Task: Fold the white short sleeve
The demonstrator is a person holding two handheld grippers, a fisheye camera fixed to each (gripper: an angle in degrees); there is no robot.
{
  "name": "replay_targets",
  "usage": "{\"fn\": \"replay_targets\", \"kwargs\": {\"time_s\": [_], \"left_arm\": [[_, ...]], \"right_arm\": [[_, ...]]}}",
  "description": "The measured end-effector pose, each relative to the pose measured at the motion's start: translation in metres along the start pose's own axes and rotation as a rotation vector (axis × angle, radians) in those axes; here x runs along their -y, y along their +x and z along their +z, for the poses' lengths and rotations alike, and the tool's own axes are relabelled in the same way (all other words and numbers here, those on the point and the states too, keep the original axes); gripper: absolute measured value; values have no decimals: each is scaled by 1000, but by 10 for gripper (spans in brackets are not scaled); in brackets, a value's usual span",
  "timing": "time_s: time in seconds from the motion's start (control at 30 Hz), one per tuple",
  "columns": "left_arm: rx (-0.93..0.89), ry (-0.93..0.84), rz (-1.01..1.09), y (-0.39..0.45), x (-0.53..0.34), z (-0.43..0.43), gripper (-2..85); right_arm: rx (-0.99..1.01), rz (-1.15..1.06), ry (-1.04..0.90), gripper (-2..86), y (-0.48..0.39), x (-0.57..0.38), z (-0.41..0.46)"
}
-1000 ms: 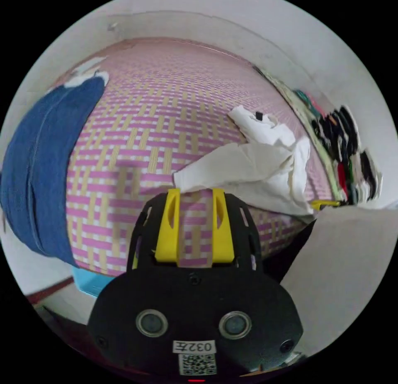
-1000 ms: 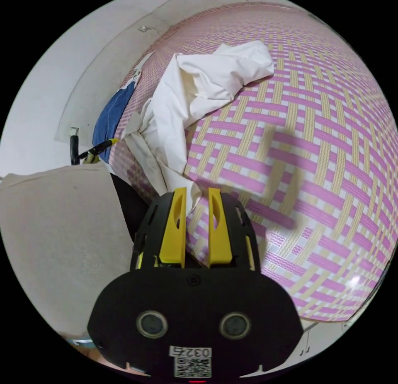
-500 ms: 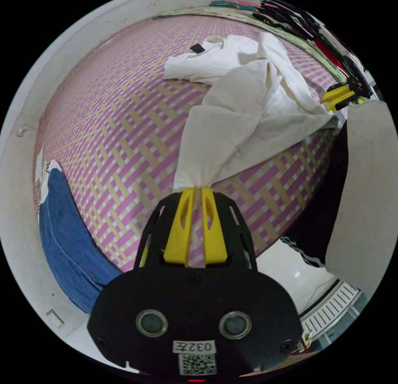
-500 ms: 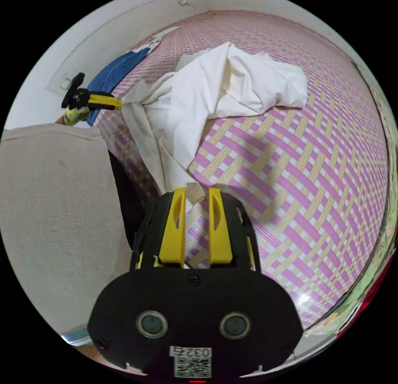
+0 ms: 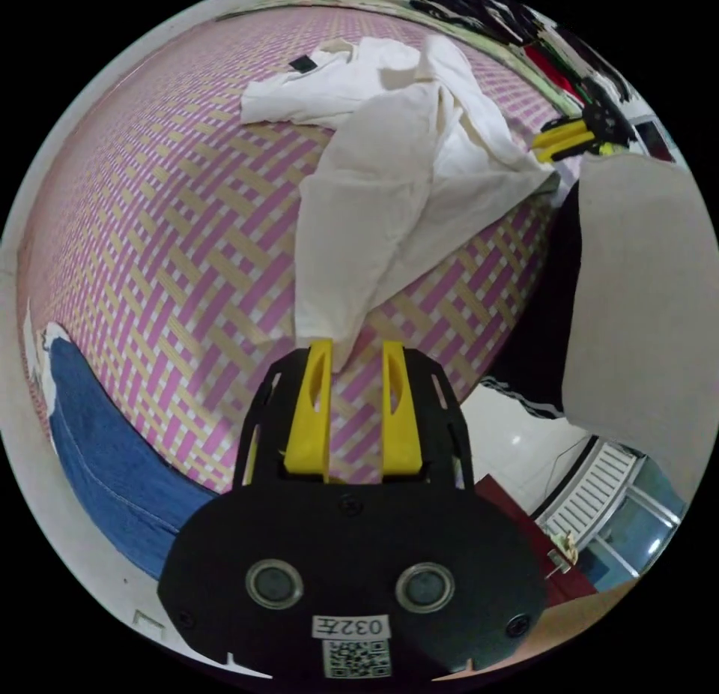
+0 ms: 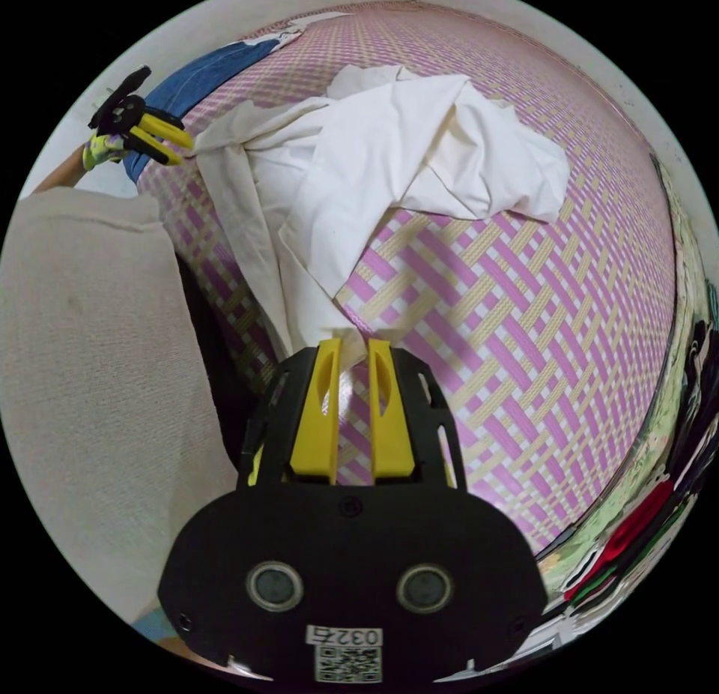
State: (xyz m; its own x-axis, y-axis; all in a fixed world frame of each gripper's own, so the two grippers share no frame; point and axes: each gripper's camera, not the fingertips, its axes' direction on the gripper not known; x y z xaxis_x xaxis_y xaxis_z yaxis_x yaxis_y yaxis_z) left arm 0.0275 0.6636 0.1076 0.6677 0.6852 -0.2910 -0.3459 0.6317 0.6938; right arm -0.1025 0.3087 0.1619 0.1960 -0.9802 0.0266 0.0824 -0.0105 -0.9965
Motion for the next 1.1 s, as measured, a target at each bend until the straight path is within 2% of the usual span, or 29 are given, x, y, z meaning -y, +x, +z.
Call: {"fn": "replay_targets", "kwargs": {"time_s": [0.1, 0.4, 0.5, 0.6, 0.63, 0.67, 0.7, 0.77, 0.8, 0.83, 0.87, 0.9, 0.97, 1.07, 1.1], "left_arm": [[112, -32, 16, -4, 0, 15, 85], [92, -181, 60, -66, -24, 57, 71], [78, -174, -7, -103, -52, 72, 28], [-100, -129, -112, -155, -100, 89, -3], [-244, -90, -155, -179, -125, 95, -6], [-410, 5, -190, -202, -155, 98, -7], [-501, 70, -195, -213, -172, 98, -8], [-895, 460, -145, -253, -244, 91, -9], [-973, 576, -126, -263, -264, 89, -9], [-1052, 806, -99, -280, -304, 83, -9], [-1068, 1022, -71, -293, -343, 77, -9], [-1068, 1122, -52, -297, -361, 74, -9], [-1052, 1487, 74, -306, -423, 61, -9], [-1032, 1738, 269, -309, -466, 46, -9], [-1032, 1767, 315, -310, -472, 43, -9]], "right_arm": [[25, 8, -6, 55, 10, -7, 3], [18, 5, -80, 23, 37, -36, 19], [30, 26, -76, 0, 53, -57, 26], [157, 95, -59, -7, 83, -89, 33], [240, 144, -25, -8, 100, -108, 32], [345, 206, 43, -8, 121, -131, 28], [409, 241, 90, -9, 132, -145, 25], [736, 355, 370, -9, 183, -210, 7], [828, 361, 471, -9, 195, -228, 2], [979, 349, 677, -9, 214, -265, -11], [1073, 317, 887, -9, 230, -302, -26], [1101, 295, 989, -9, 236, -320, -33], [1134, 148, 1323, -10, 248, -384, -68], [1053, -109, 1506, -10, 239, -432, -117], [1015, -164, 1516, -10, 234, -439, -128]]}}
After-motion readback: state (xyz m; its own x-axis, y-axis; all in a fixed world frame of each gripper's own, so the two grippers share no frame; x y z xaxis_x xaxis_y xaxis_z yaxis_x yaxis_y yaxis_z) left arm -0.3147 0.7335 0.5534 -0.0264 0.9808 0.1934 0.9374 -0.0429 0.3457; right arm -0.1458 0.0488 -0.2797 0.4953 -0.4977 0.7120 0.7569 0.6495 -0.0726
